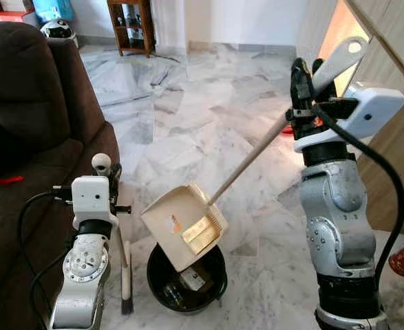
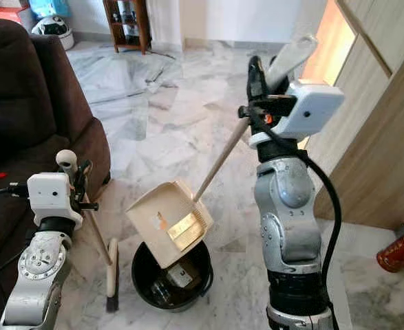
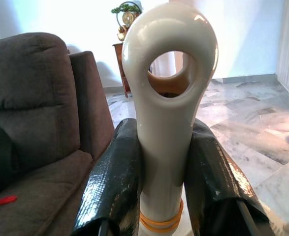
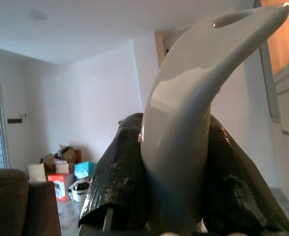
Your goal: Sweep floor
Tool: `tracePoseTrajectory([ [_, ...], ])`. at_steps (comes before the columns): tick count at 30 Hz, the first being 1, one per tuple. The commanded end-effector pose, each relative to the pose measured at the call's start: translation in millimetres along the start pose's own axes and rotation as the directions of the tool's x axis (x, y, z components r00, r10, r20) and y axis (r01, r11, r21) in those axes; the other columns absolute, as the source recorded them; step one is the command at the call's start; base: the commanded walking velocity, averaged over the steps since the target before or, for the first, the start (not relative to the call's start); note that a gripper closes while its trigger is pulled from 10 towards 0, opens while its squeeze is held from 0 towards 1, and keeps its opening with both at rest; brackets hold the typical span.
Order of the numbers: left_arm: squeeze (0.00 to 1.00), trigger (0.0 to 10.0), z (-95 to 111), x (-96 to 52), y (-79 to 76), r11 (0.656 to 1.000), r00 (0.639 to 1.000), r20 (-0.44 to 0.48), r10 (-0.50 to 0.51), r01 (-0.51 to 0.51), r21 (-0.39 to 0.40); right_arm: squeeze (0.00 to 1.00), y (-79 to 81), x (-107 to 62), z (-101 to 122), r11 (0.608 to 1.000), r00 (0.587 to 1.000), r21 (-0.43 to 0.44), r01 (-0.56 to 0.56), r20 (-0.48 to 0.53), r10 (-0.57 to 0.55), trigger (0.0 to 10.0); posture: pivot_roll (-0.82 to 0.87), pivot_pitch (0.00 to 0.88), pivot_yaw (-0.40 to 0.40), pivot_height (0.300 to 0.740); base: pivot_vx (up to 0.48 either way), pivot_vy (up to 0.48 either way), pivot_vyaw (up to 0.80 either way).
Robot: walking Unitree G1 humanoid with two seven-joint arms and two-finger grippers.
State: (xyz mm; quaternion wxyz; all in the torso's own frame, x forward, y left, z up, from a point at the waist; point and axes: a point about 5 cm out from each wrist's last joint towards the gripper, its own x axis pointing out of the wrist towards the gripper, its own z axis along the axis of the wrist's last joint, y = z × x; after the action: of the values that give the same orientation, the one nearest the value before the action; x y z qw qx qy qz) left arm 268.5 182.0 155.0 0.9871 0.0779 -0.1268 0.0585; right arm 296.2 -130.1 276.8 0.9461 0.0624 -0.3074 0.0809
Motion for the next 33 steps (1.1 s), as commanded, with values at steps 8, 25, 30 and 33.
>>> tracePoseTrajectory([
  [8, 0.0, 10.0, 13.5, 1.0, 2.5, 1.0, 0.997, 0.073, -0.011, 0.01, 0.023, 0.0, 17.6, -19.3, 22.6, 1.0, 0.997, -0.012, -0.021, 0.08, 0.022, 10.0, 0.01, 0.101, 0.042, 0.74, 0.0, 0.0, 0.0],
  [25, 0.0, 10.0, 13.7, 5.7, 0.6, 0.999, 0.996, 0.076, -0.041, 0.038, 0.035, 0.0, 54.6, -53.8, 39.0, 0.981, 0.982, -0.093, -0.168, 0.075, 0.175, 10.0, -0.01, 0.104, 0.062, 0.74, 0.0, 0.0, 0.0],
  [30, 0.0, 10.0, 13.9, 7.5, 0.0, 0.999, 0.996, 0.08, -0.044, 0.042, 0.034, 0.0, 65.8, -57.2, 44.8, 0.967, 0.967, -0.108, -0.231, 0.087, 0.241, 10.0, -0.01, 0.102, 0.062, 0.74, 0.0, 0.0, 0.0],
  [33, 0.0, 10.0, 14.1, 8.4, -0.1, 0.999, 0.996, 0.082, -0.044, 0.041, 0.033, 0.0, 70.9, -59.5, 47.7, 0.969, 0.966, -0.072, -0.238, 0.088, 0.243, 10.0, -0.01, 0.101, 0.061, 0.74, 0.0, 0.0, 0.0],
])
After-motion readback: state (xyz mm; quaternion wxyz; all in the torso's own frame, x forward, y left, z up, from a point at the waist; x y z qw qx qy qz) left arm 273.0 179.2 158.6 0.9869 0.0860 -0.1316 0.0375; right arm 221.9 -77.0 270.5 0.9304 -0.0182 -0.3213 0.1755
